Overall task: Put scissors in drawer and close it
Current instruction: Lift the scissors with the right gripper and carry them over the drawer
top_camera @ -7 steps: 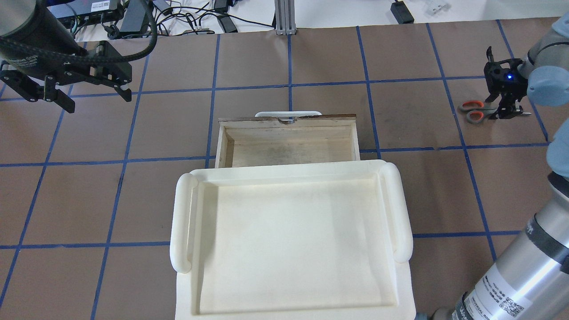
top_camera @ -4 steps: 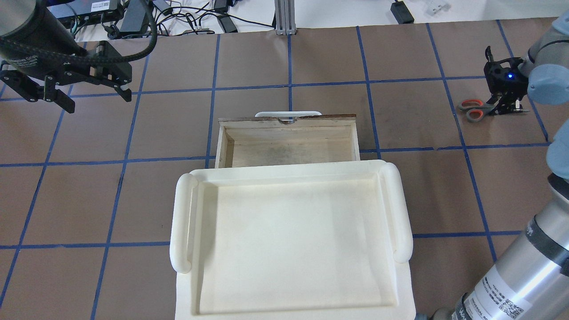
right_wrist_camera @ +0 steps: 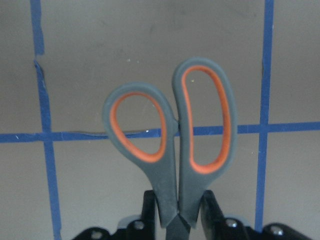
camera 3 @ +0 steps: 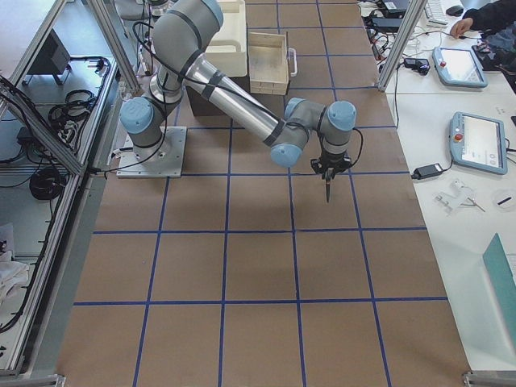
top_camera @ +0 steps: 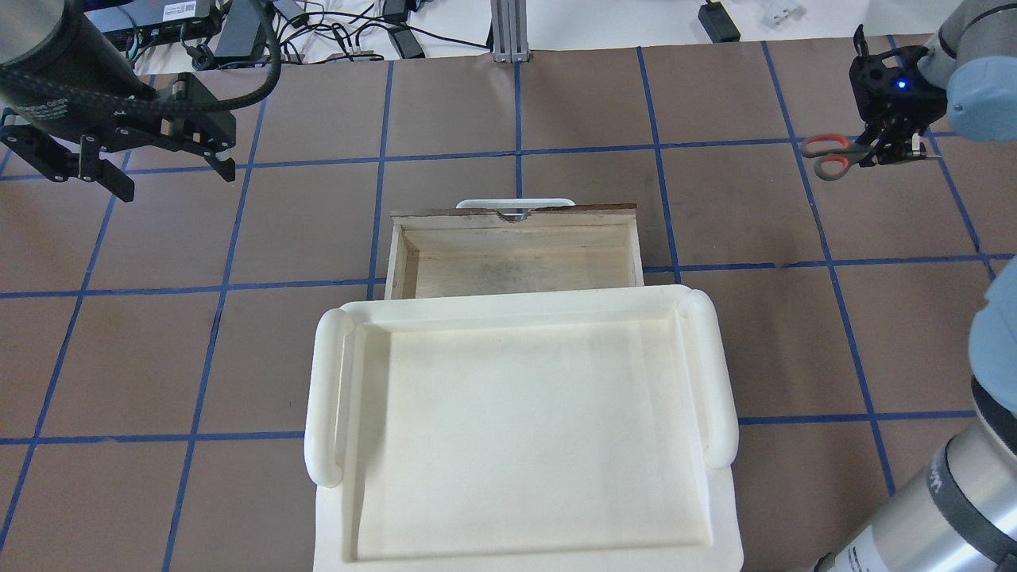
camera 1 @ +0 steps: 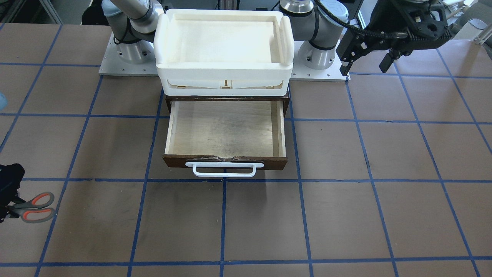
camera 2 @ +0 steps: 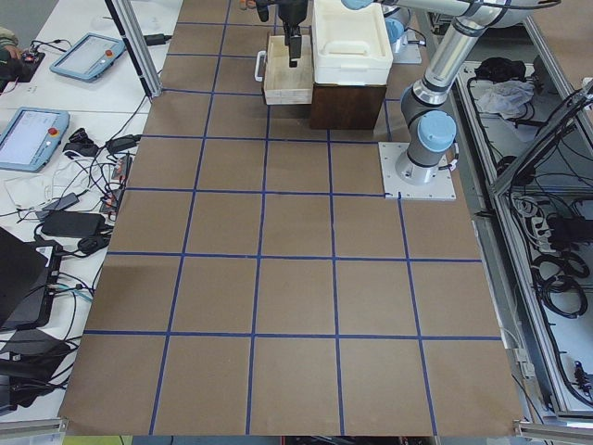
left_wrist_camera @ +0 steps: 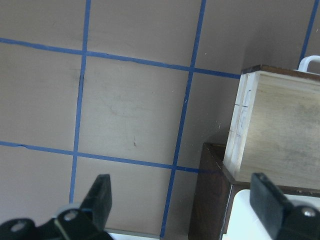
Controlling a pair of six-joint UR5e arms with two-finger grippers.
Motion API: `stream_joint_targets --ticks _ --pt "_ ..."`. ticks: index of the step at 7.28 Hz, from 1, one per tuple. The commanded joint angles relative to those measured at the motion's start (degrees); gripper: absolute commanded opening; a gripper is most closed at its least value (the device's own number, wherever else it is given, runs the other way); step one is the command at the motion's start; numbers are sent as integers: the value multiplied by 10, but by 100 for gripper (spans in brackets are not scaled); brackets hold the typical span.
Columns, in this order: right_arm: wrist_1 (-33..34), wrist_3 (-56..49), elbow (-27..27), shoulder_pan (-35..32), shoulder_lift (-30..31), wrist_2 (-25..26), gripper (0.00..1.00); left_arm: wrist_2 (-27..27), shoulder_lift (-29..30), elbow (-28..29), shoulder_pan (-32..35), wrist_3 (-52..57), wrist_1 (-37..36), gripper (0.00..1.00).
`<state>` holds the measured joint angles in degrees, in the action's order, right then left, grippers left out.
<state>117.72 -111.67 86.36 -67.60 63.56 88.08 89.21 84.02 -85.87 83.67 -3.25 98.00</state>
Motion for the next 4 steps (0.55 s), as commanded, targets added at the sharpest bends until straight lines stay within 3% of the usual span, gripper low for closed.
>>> stream_joint_targets --ticks 1,4 --pt "-61 45 0 -49 59 -1 0 0 0 0 -1 1 0 100" --pt "-130 121 0 -145 136 -43 0 0 0 0 -1 1 0 100"
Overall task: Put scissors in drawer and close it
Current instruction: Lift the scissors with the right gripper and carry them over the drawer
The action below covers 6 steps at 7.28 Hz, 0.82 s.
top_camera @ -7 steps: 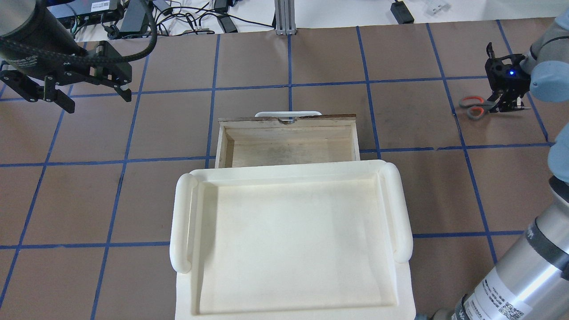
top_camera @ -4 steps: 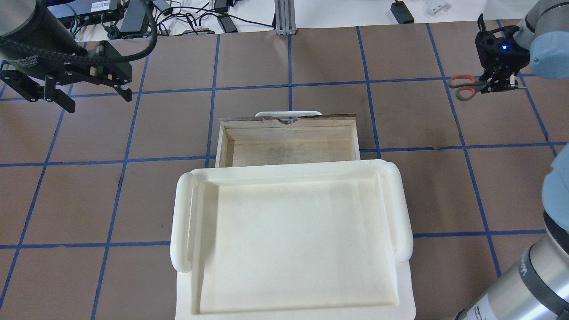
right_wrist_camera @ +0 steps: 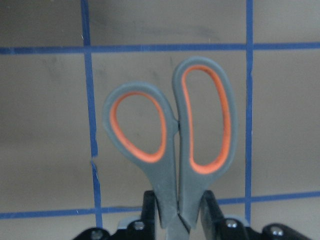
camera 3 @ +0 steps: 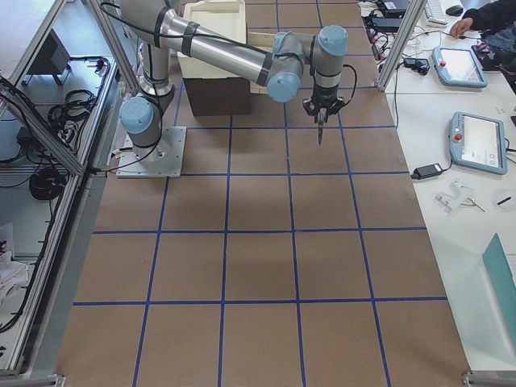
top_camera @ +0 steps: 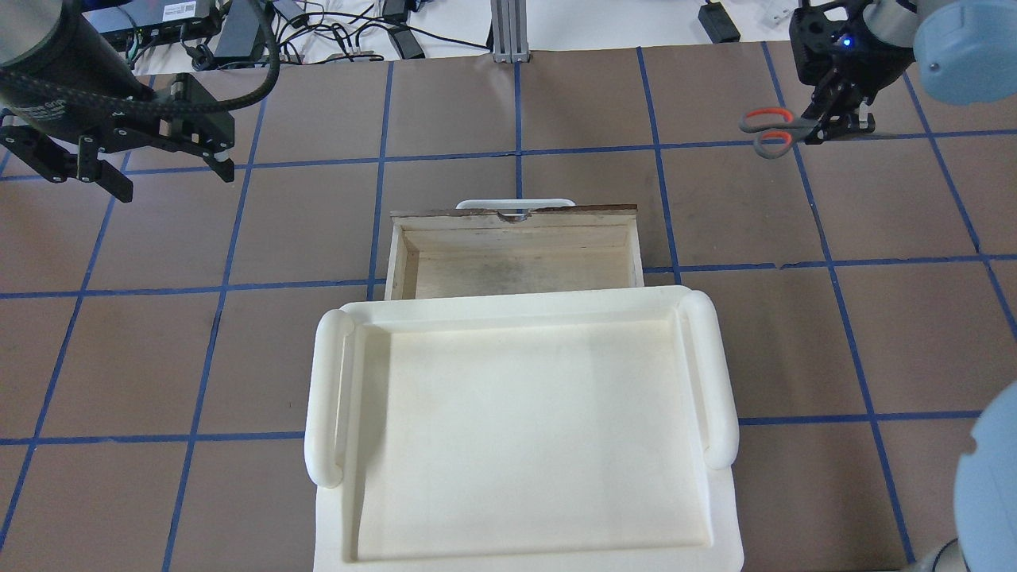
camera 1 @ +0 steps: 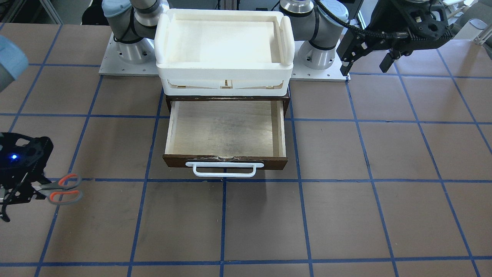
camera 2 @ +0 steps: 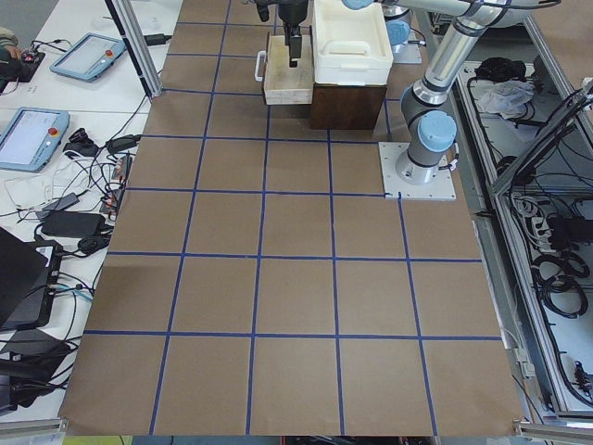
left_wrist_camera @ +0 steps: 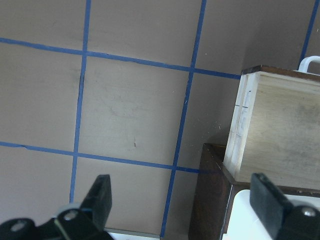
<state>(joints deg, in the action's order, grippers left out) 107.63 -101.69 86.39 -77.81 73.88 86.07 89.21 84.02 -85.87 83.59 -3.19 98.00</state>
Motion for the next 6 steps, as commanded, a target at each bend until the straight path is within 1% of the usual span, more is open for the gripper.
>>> stream_joint_targets --ticks 1,3,4,6 --pt "-40 75 1 -81 53 -30 0 1 0 0 0 0 0 100" --pt "-35 201 1 -162 54 -30 0 0 0 0 0 1 1 100" --pt "-32 249 4 -201 53 -21 0 0 0 0 -1 1 0 100" --pt "-33 314 6 -255 42 -18 0 0 0 0 -1 1 1 100"
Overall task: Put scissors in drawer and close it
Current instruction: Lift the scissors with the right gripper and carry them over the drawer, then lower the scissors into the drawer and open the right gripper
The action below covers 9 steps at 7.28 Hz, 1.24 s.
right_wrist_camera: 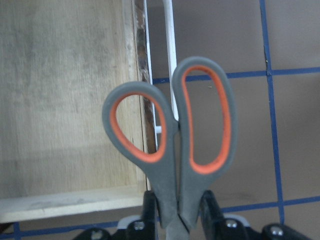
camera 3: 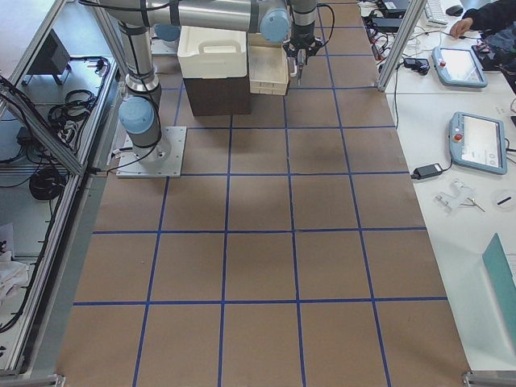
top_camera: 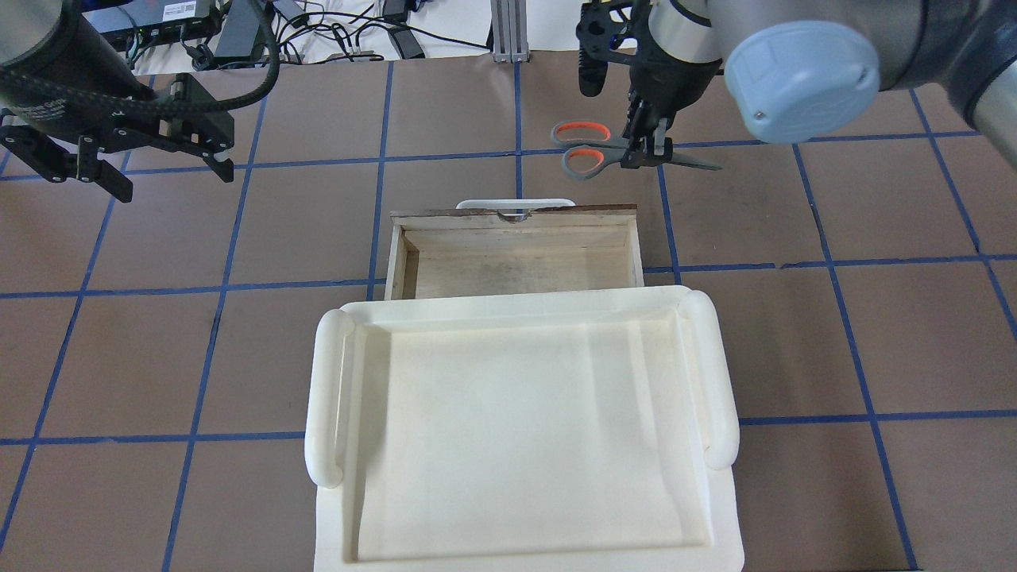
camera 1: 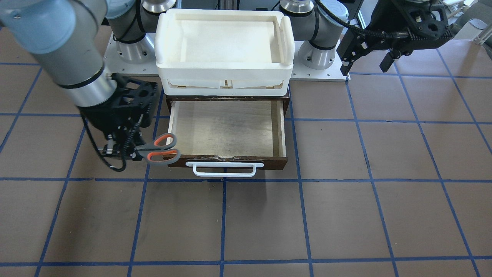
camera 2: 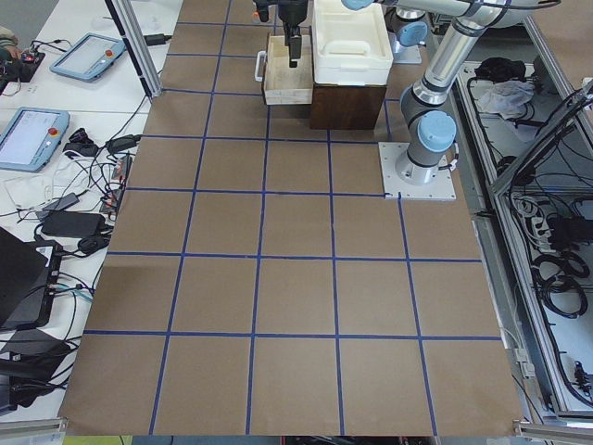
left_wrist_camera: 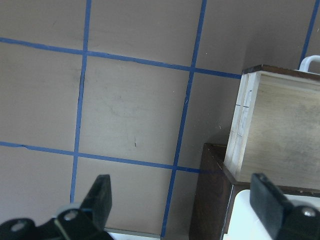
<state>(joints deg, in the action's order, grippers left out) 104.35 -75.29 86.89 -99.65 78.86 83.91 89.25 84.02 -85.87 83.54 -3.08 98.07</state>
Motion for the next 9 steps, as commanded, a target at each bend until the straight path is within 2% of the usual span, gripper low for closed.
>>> stream_joint_targets --ticks 1,2,3,5,9 --pt "1 92 1 -68 -14 41 0 0 0 0 0 0 0 100" --pt "2 124 1 -97 -23 80 0 0 0 0 0 1 0 100" --pt "30 141 1 -122 -38 85 0 0 0 0 0 0 0 100" --pt "36 139 15 -164 -54 107 0 0 0 0 0 1 0 100" --pt "38 135 55 -164 -55 100 0 0 0 0 0 2 0 100"
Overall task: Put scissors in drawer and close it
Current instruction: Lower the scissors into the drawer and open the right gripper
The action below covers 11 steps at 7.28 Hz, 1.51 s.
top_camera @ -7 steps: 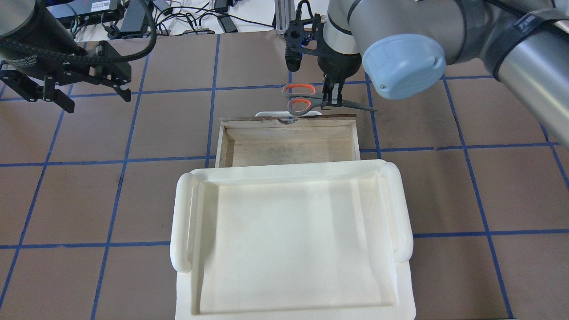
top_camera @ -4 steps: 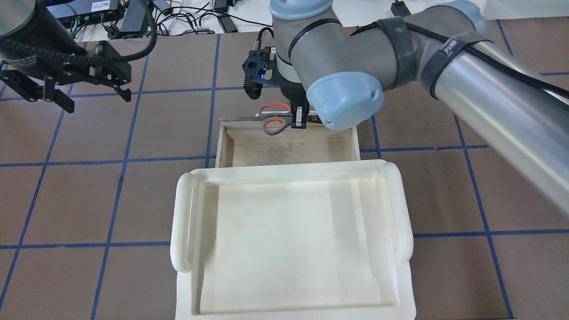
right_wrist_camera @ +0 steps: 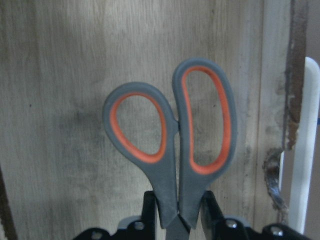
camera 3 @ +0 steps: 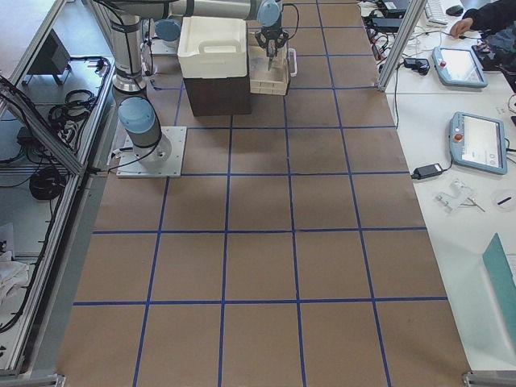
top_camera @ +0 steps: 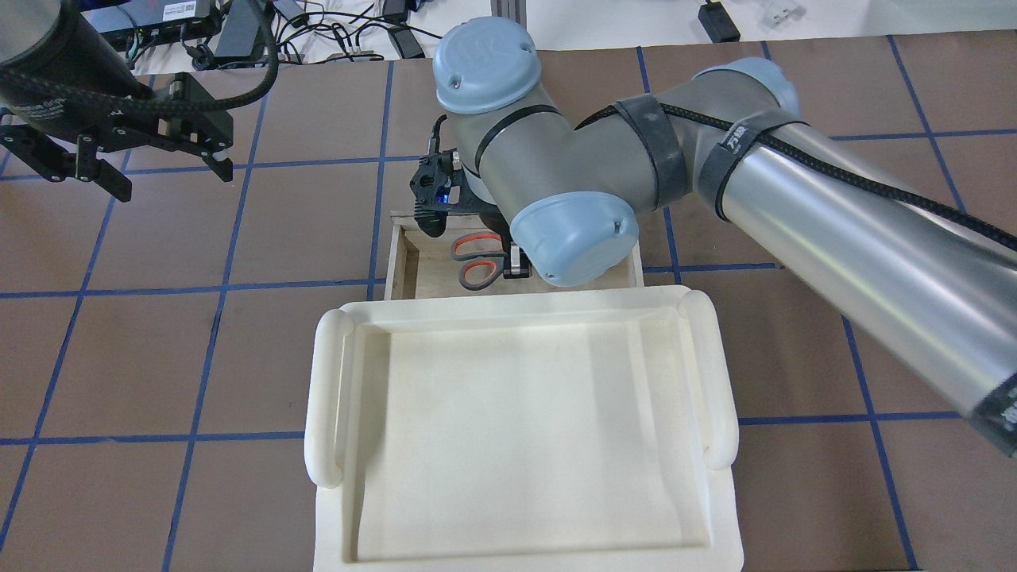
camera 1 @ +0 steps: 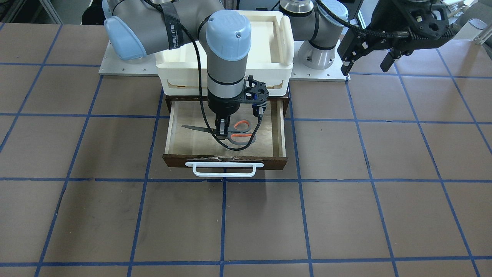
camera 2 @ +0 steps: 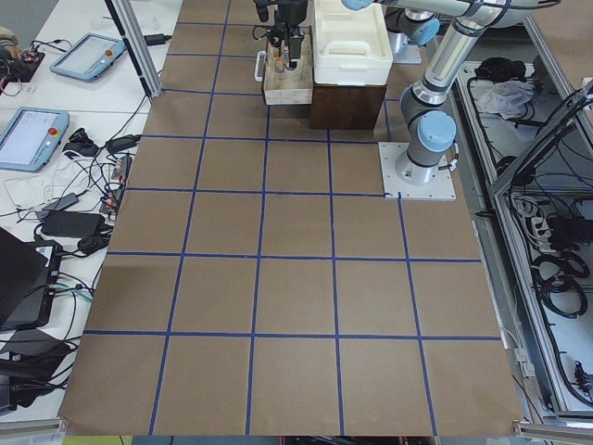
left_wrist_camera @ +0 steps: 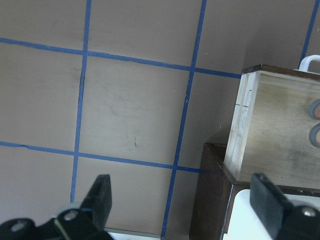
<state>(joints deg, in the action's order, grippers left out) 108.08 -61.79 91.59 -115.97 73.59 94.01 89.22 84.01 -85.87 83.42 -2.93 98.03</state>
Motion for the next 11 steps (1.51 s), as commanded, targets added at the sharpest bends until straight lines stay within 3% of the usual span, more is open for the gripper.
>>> stream_joint_targets --ticks 1,2,3,4,6,7,8,10,11 --pt "0 0 8 -1 -4 -1 0 1 -1 0 1 0 1 100" --pt "0 1 8 -1 -4 -1 3 0 -1 0 1 0 1 100" --pt "-1 6 9 -1 -4 -5 40 -1 -1 0 0 0 1 100" --pt "2 6 9 -1 -5 -45 49 2 -1 0 0 2 7 100" --pt "3 7 9 0 -5 -61 50 3 -6 0 0 2 15 100" --pt "3 8 9 0 -4 -59 59 2 -6 -2 2 2 29 100" --pt "2 9 6 15 2 -60 79 2 -10 -13 2 3 27 100" --pt "2 46 -1 70 38 -60 99 4 -26 -46 2 6 20 100" --pt "0 70 -1 110 60 -59 99 0 -28 -49 3 15 10 100"
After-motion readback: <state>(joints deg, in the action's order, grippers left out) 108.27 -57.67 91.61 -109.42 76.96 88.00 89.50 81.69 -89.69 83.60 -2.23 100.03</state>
